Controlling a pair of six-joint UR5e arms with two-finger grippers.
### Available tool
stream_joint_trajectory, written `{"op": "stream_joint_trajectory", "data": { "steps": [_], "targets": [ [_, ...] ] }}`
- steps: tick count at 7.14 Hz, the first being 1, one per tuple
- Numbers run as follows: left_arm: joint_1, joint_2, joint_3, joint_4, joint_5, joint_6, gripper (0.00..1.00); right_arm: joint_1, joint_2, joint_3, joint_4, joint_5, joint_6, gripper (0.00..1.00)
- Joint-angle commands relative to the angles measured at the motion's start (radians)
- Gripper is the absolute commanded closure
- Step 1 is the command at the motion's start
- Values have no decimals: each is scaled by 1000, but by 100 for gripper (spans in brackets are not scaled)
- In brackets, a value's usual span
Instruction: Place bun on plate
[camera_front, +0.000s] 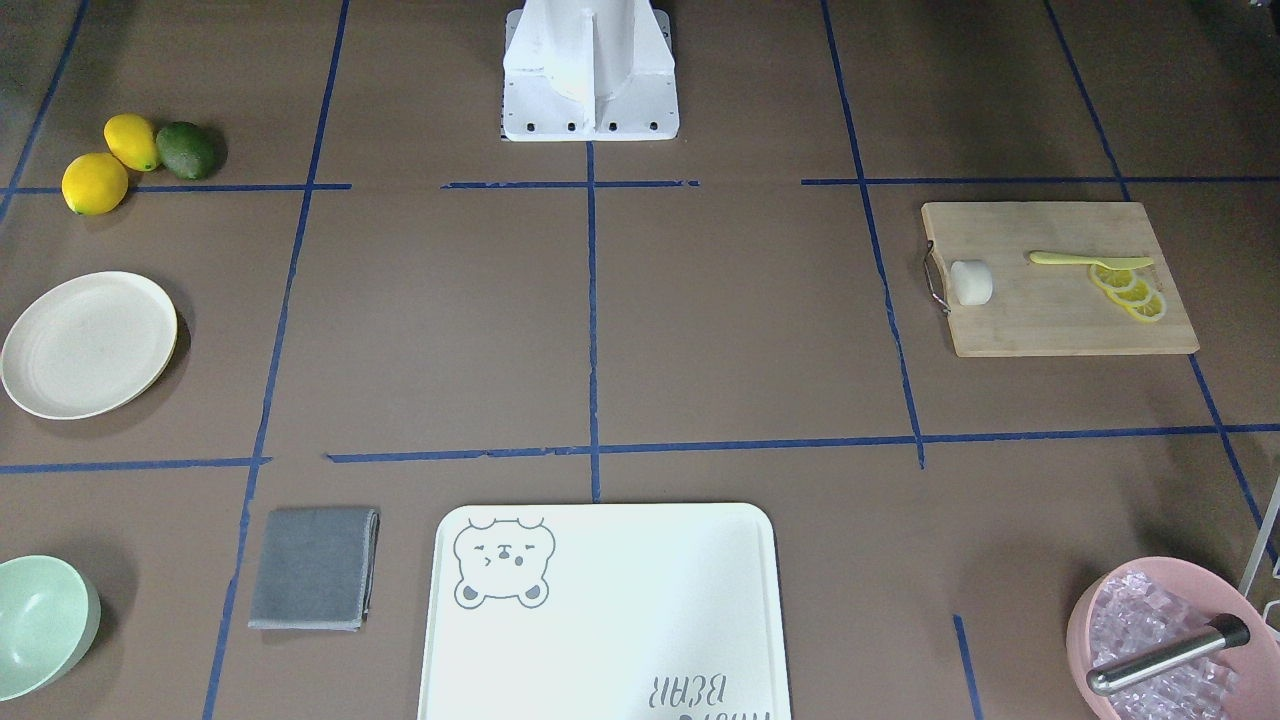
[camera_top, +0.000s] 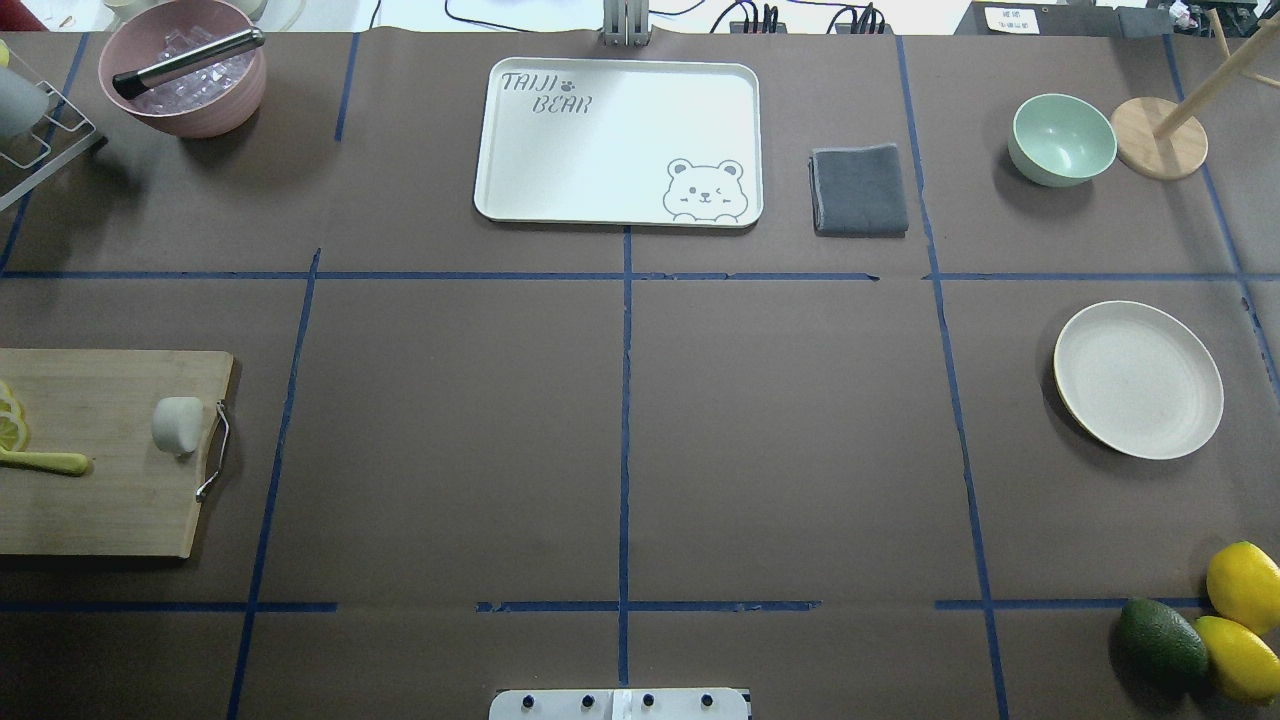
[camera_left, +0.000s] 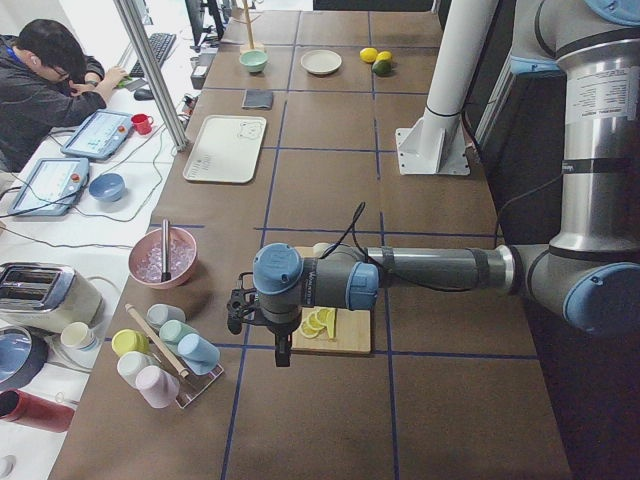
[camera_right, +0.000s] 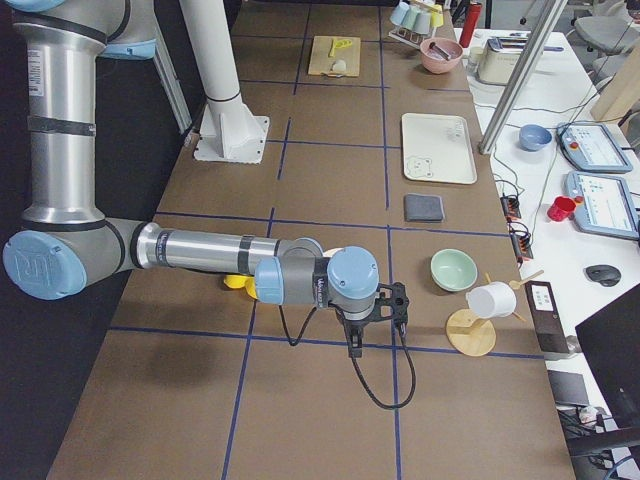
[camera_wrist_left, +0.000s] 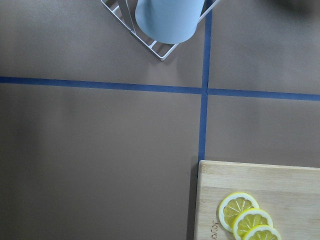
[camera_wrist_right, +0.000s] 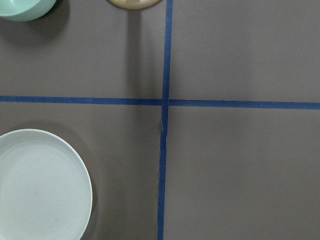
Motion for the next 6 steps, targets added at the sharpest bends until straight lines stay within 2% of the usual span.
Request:
{"op": "stream_joint_trajectory", "data": {
  "steps": [1, 6],
  "targets": [
    [0, 0, 0, 0, 0, 0, 0, 0, -2, 2, 1, -2, -1, 0],
    [0, 0, -1, 0, 0, 2, 0, 0, 5, 0, -2, -2, 0, 0]
  ]
}}
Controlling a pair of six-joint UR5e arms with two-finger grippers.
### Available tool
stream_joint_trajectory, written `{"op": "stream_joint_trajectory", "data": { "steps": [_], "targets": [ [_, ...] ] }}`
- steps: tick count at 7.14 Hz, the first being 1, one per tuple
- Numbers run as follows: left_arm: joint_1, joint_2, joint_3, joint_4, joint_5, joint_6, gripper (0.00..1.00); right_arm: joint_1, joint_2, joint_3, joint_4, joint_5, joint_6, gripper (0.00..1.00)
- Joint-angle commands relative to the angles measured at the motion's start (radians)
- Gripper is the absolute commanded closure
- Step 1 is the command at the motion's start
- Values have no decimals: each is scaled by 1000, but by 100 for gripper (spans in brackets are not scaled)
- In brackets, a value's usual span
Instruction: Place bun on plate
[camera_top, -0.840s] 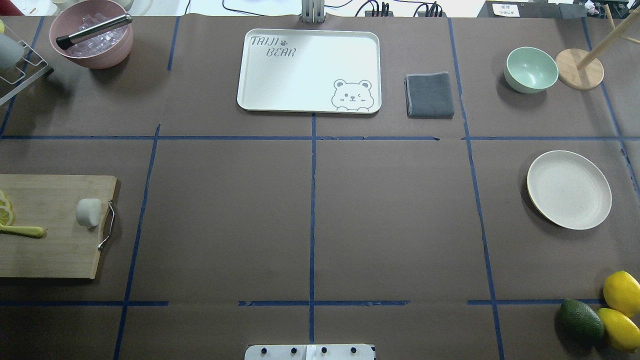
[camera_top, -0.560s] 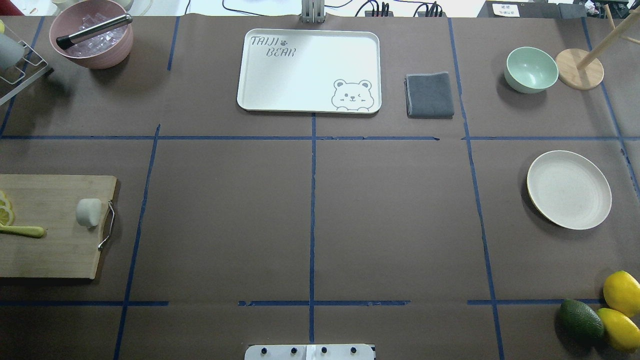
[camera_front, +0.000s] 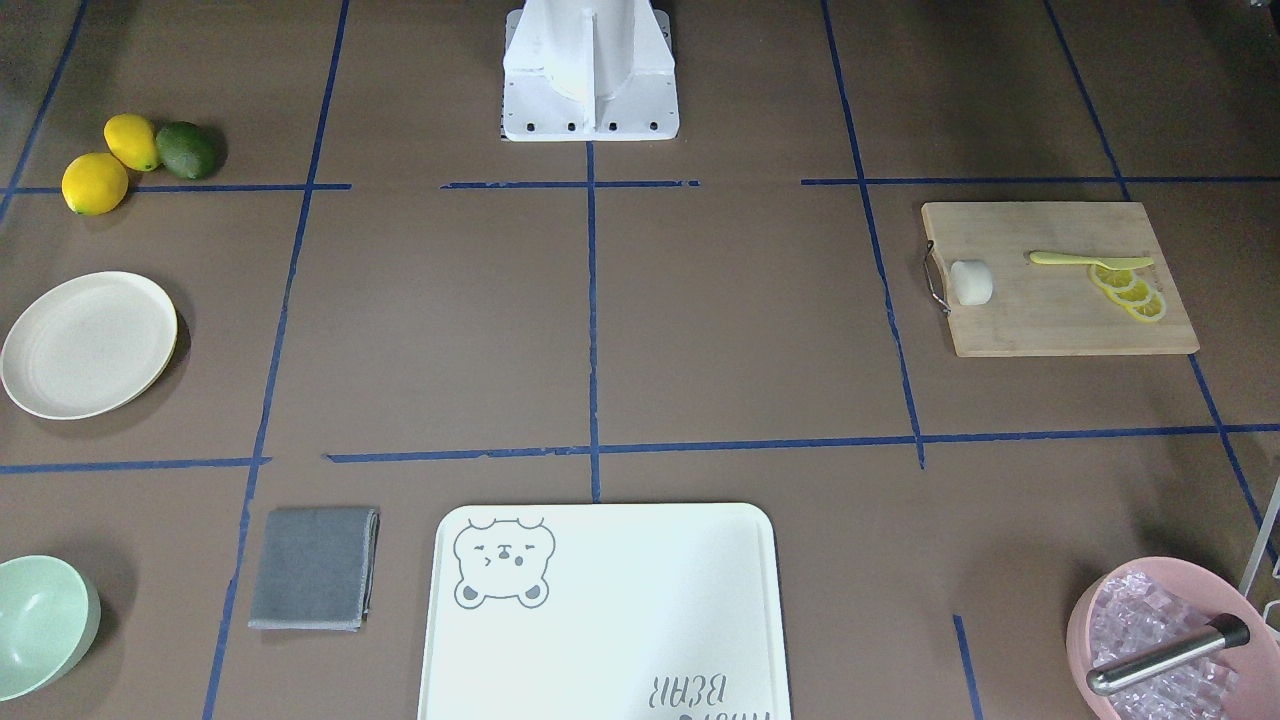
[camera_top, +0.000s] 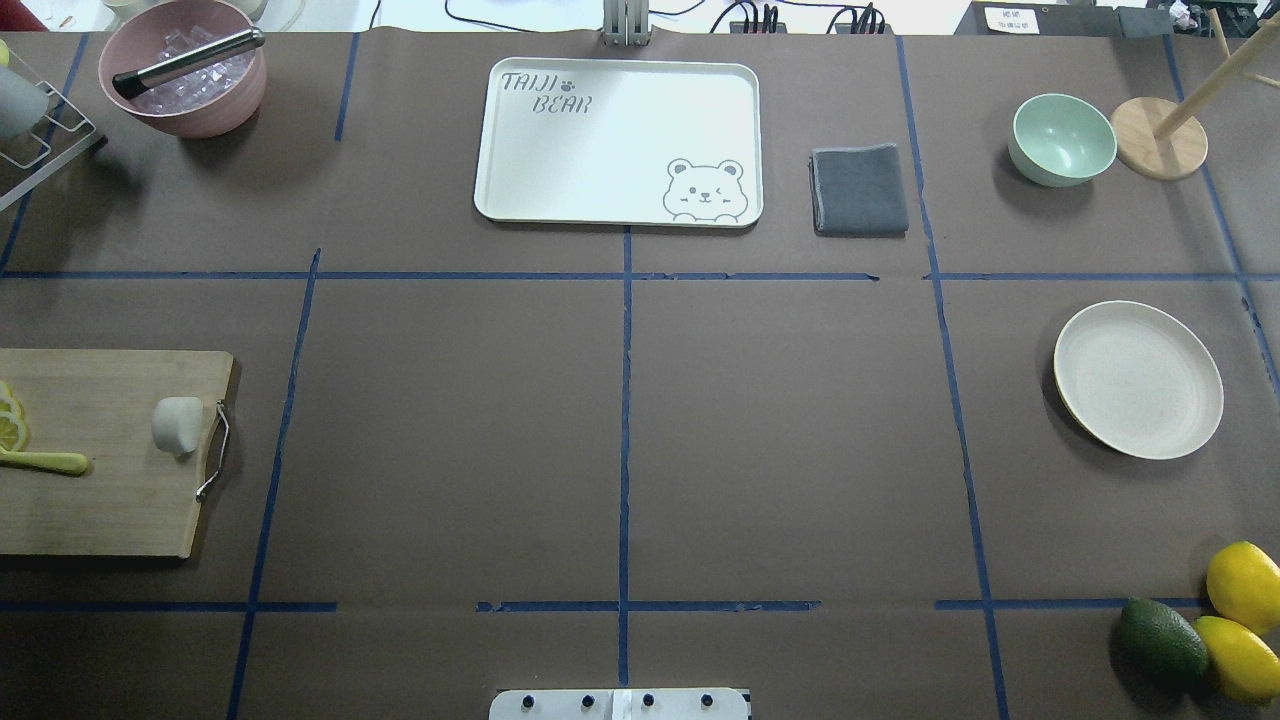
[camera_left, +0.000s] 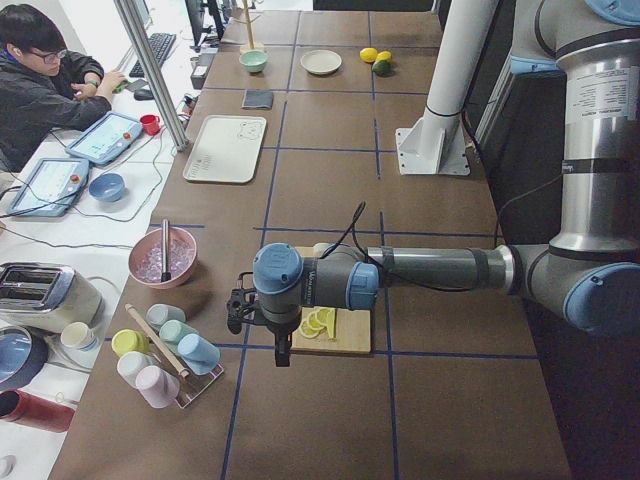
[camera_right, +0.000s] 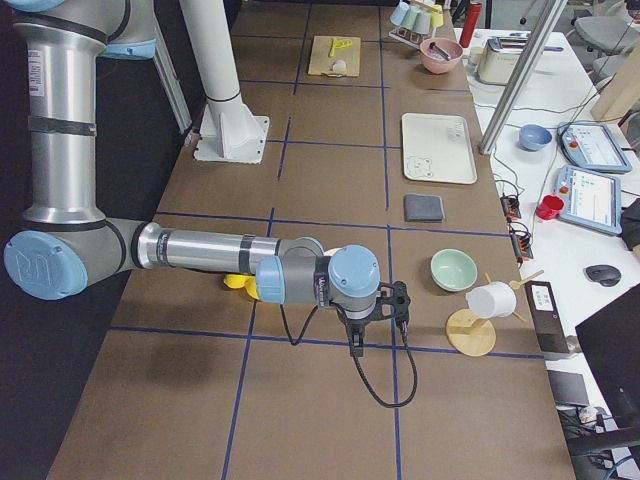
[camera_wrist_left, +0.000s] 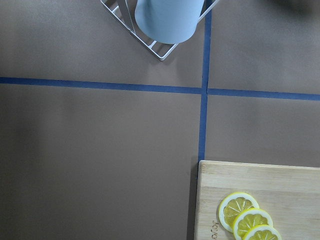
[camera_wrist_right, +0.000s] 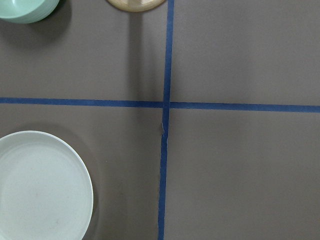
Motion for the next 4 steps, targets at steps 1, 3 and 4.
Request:
{"op": "stream_joint_trajectory", "data": {
  "steps": [1, 3, 4],
  "targets": [
    [0, 0, -1, -1, 0, 0, 0, 0, 1, -3, -3, 0, -1, 0],
    [0, 0, -1, -1, 0, 2, 0, 0, 7, -2, -7, 4, 0, 0],
    [0, 0, -1, -1, 0, 2, 0, -2, 11, -2, -9, 0, 2, 1]
  ]
}}
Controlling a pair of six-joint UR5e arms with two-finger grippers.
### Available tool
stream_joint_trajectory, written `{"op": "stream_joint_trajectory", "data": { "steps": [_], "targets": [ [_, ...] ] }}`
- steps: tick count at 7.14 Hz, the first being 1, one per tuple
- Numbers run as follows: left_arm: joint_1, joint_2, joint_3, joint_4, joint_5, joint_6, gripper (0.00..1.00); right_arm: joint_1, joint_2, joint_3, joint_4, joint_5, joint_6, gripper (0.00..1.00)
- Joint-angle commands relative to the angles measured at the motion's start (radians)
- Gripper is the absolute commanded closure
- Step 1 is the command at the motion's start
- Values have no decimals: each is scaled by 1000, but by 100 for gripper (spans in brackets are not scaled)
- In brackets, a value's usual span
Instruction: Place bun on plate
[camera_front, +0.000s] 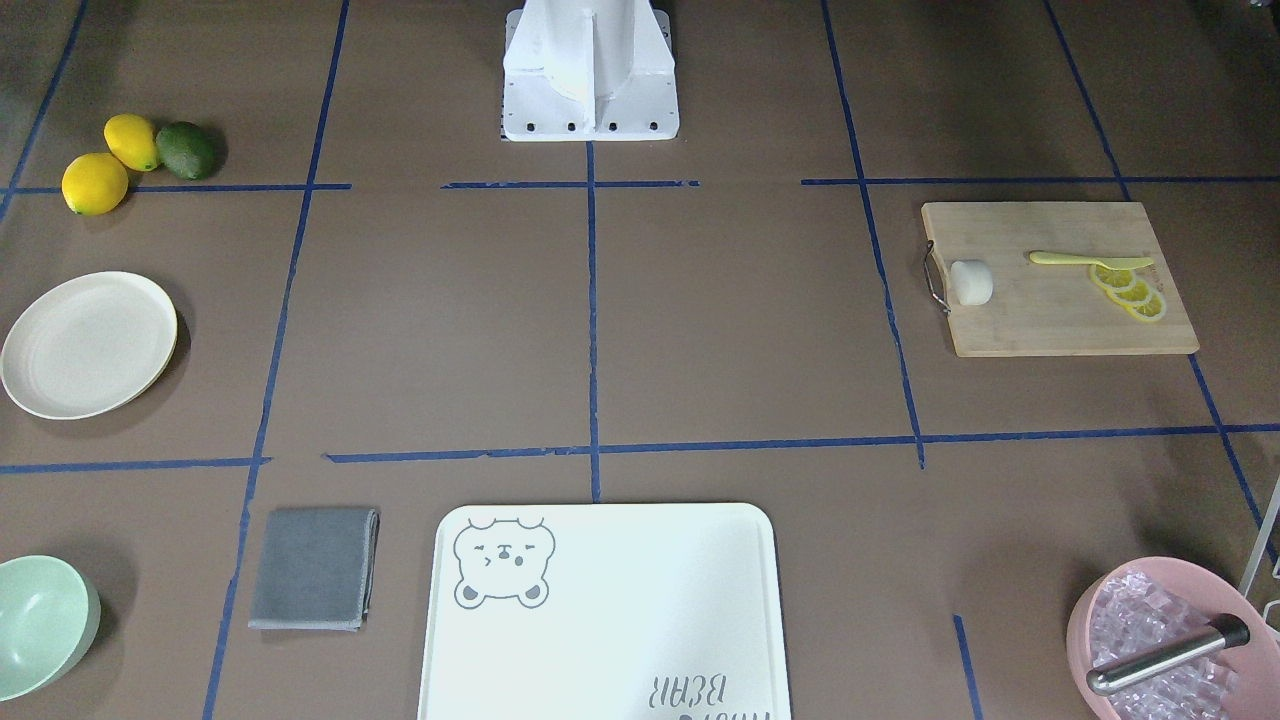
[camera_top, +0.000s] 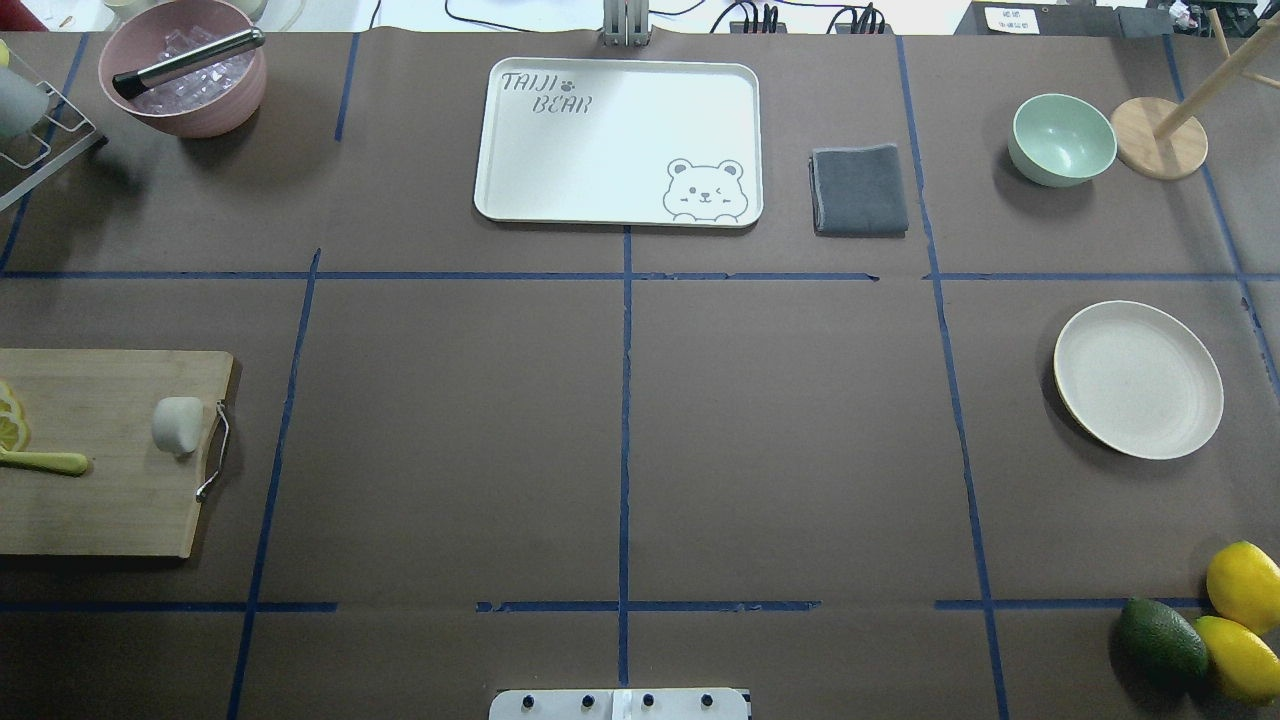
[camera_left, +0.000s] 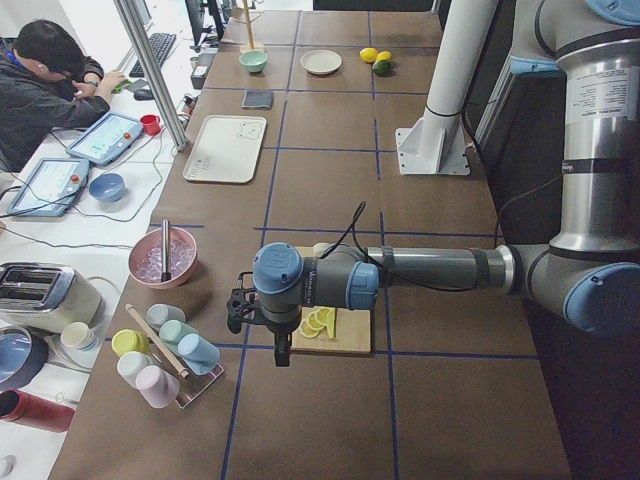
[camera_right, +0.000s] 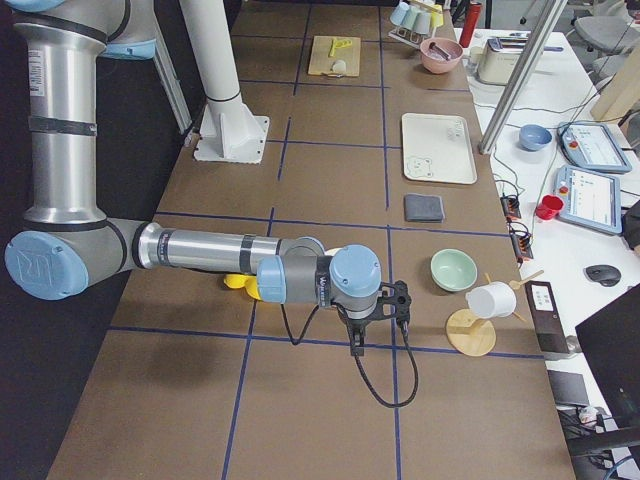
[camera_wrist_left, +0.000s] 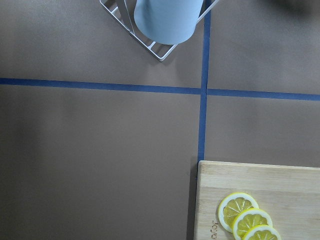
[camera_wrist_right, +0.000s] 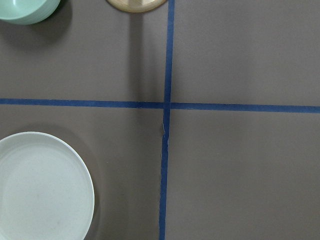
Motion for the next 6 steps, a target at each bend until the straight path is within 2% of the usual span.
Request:
{"op": "stream_joint_trajectory", "data": {
  "steps": [1, 2, 4, 6],
  "targets": [
    [0, 0, 0, 0, 0, 0, 0, -35, 8, -15, 11, -4, 92, 1],
    [0, 0, -2, 0, 0, 0, 0, -109, 7, -29, 102, -62, 191, 1],
    [0, 0, -2, 0, 0, 0, 0, -194, 5, -198, 443, -78, 378, 1],
    [0, 0, -5, 0, 0, -1, 0, -311, -7, -221, 632, -76, 614, 1]
  ]
}}
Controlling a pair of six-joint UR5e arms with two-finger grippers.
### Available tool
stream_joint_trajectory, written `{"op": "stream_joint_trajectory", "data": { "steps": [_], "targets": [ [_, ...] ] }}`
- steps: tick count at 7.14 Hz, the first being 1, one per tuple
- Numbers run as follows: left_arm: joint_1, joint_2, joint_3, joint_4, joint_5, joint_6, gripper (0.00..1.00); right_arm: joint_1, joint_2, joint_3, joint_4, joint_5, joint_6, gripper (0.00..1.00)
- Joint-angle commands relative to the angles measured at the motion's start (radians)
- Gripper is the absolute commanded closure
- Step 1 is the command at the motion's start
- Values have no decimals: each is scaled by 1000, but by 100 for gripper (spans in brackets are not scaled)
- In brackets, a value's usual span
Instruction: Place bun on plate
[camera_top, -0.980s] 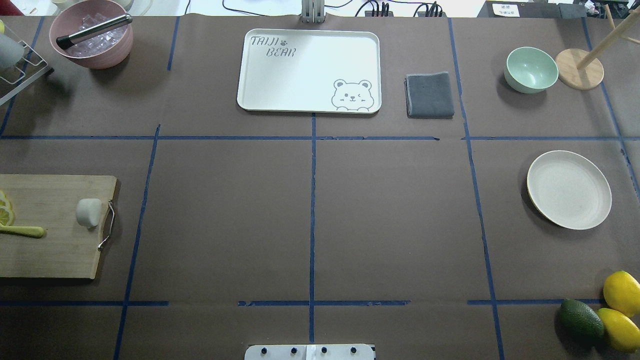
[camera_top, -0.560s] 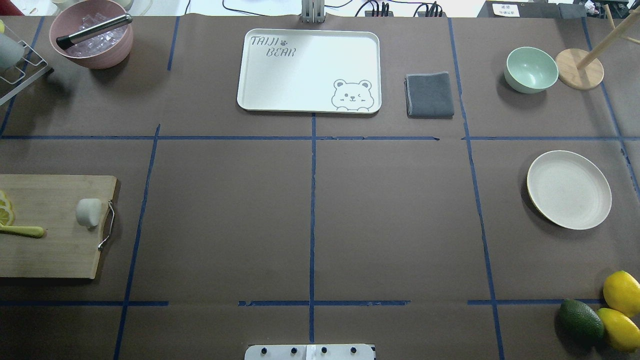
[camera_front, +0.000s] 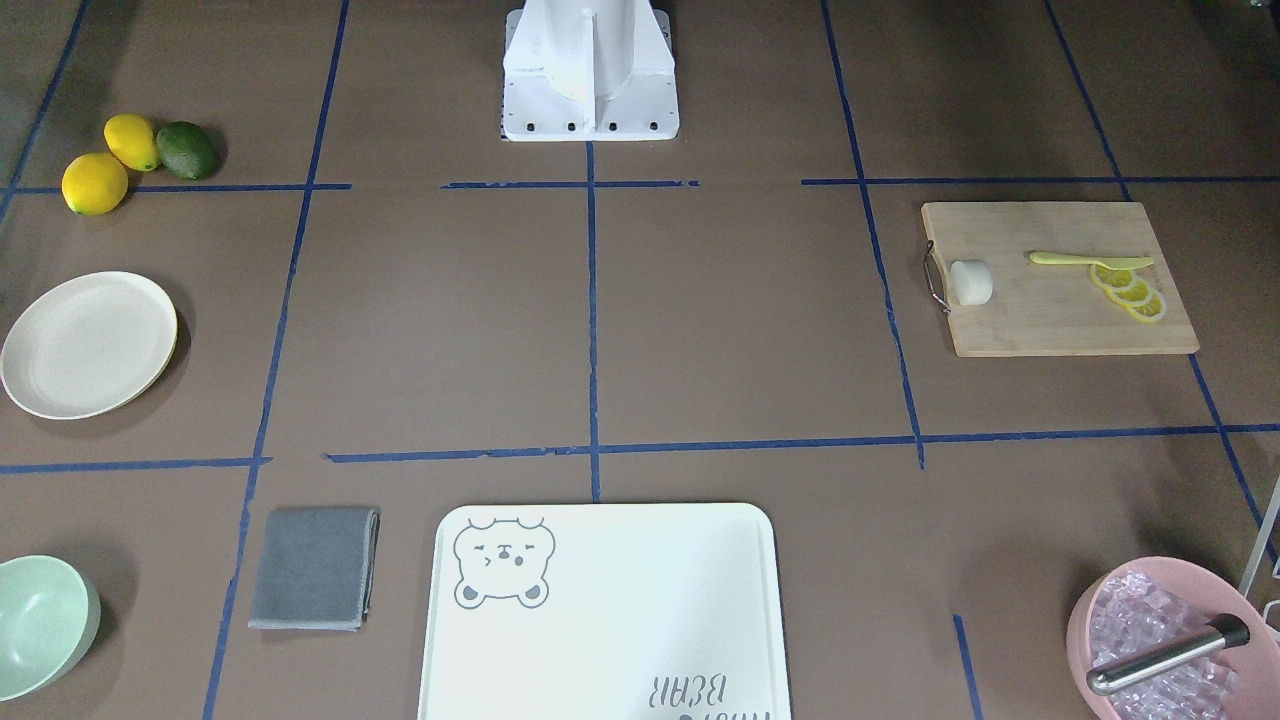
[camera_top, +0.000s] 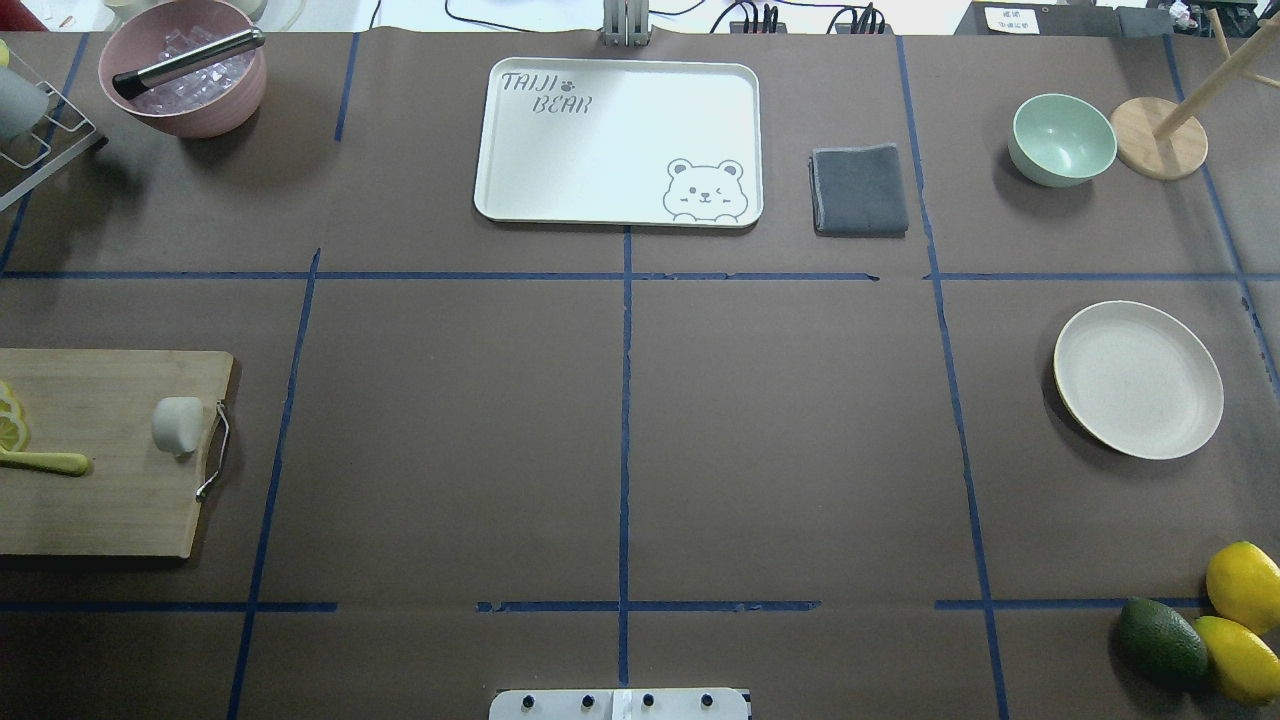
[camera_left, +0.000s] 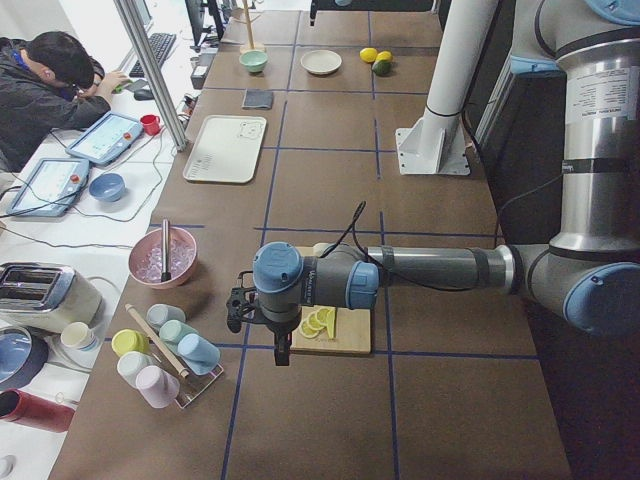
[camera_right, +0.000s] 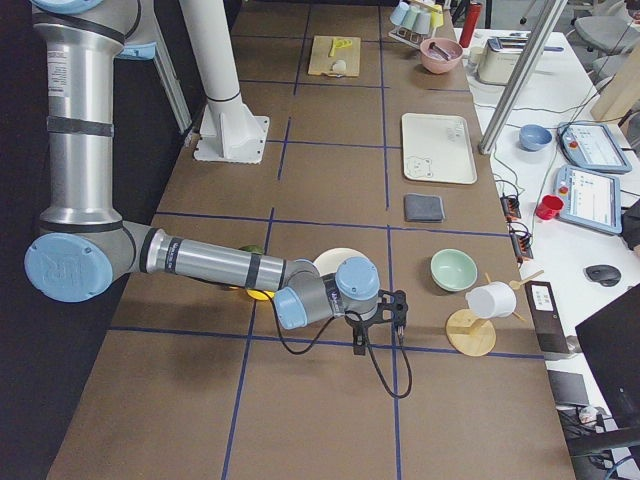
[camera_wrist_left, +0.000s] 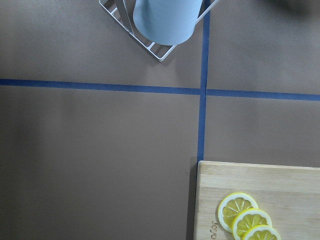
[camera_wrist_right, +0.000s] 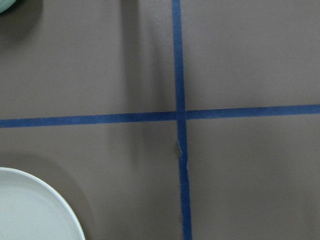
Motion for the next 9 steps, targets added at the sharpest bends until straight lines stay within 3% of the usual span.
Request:
{"op": "stream_joint_trajectory", "data": {
  "steps": [1, 5, 9],
  "targets": [
    [0, 2, -2, 0, 0, -1, 0, -123, -13, -20, 191, -4, 218, 1],
    [0, 2, -5, 0, 0, -1, 0, -219, -47, -19, 248, -25, 226, 1],
    [-2, 2, -3, 0, 0, -1, 0, -240, -56, -20, 247, -25, 226, 21]
  ]
}}
